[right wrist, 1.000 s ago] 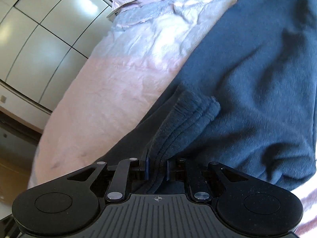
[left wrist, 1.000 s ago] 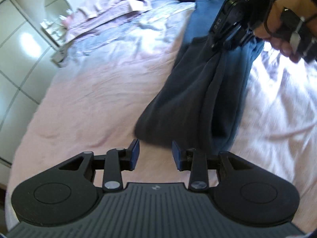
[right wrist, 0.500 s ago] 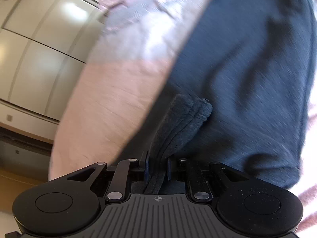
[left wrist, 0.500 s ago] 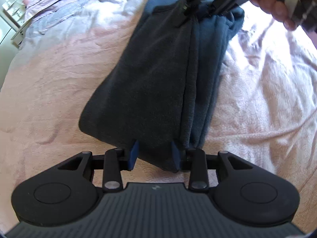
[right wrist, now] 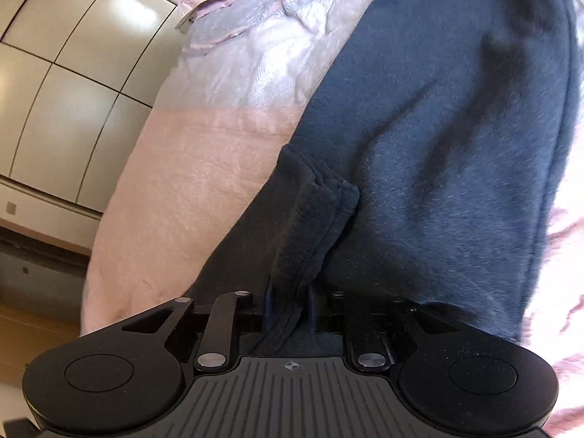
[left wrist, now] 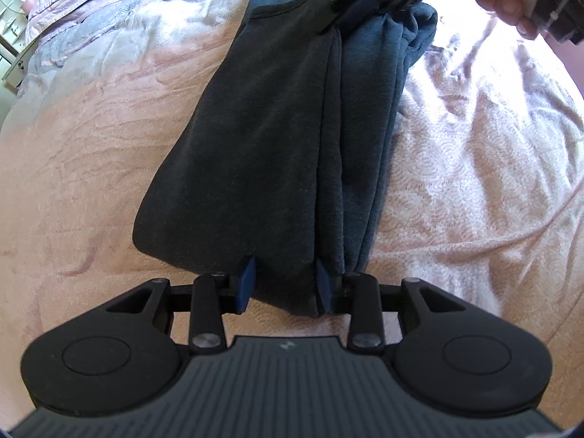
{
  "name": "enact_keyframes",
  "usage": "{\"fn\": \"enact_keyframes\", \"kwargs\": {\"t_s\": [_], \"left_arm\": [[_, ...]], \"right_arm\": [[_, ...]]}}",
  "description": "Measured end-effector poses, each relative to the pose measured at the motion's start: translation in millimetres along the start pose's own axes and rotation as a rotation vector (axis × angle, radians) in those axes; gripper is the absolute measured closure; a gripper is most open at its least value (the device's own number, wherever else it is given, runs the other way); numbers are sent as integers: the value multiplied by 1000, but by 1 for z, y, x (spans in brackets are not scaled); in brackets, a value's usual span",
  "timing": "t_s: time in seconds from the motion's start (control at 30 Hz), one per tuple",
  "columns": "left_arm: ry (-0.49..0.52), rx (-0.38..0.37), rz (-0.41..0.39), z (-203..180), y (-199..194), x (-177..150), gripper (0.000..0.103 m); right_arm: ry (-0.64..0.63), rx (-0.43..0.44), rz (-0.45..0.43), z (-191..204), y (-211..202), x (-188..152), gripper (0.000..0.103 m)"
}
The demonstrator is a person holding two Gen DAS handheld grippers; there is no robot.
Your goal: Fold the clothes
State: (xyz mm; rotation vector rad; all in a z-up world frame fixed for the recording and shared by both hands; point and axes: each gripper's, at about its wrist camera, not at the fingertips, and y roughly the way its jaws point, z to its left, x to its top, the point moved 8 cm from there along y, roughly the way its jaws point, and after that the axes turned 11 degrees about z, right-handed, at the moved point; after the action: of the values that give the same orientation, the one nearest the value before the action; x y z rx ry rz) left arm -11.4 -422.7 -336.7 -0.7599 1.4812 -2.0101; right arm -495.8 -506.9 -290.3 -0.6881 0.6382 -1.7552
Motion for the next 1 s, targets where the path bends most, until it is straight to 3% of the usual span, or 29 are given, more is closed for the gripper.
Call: {"fn": "enact_keyframes", "kwargs": {"t_s": [0.17,0.23,0.27,0.33,0.37,0.5,0.6,0.73,0.83,1.0], "left_arm": [[-71,-71,-28,21,-16,-12,67],[-81,-80,-45,29,-21,-17,66],[-71,-75,-50,32,-23,-21,65],[-43,-69,-60,36,-24,-28,63],[-32,-56,-55,38,-22,-32,63],[-12,1,-28,48,-14,-49,63],[-33,31,-31,54,-11,-61,63],[-35,46,-46,55,-8,-73,61],[-1,71,-73,51,-7,-77,59],[329,273,-143,32,9,-67,51]], "right_arm": [[-26,-64,-15,-1,-20,-6,81],[-131,-121,-19,8,-30,-12,75],[-205,-154,-22,16,-34,-16,69],[-406,-209,-26,40,-36,-30,28],[-514,-221,-25,53,-33,-39,25],[-1011,-231,32,109,0,-102,25],[-1315,-241,67,129,37,-156,25],[-1660,-404,105,133,96,-206,25],[-1792,-500,126,125,119,-222,25],[-1716,-511,139,116,104,-217,25]]}}
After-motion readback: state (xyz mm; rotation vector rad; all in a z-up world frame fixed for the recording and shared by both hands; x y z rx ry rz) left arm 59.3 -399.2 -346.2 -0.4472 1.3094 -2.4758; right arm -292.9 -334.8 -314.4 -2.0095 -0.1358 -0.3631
